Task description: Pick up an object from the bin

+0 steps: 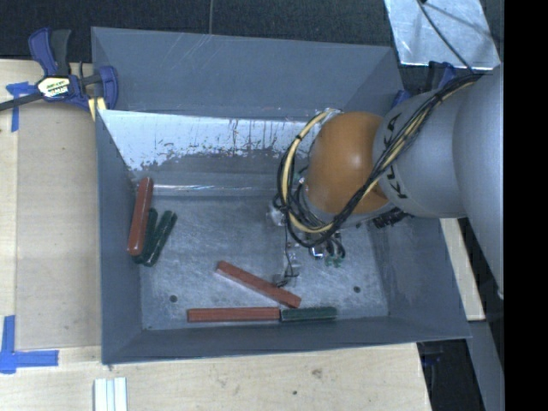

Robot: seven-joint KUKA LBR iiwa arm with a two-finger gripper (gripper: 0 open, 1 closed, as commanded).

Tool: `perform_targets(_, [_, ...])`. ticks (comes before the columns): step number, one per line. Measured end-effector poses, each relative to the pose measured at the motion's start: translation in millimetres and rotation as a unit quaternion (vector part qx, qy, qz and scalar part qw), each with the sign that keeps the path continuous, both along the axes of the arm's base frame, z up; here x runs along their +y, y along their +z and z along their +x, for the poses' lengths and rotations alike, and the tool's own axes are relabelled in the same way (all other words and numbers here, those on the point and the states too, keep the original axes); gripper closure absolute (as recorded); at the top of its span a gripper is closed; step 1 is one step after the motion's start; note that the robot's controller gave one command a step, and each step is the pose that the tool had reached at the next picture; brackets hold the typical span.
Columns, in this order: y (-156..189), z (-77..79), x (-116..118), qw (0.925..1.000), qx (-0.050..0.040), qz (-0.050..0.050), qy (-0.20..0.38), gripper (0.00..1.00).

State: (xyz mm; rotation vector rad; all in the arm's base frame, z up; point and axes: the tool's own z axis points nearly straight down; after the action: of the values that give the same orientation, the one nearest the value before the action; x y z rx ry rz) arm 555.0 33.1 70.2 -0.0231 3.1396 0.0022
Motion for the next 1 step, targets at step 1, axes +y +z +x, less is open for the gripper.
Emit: perform_targets(1, [16.2,-74.8,22.8,0.9999,0.0024,0.0,-0.011,0.0])
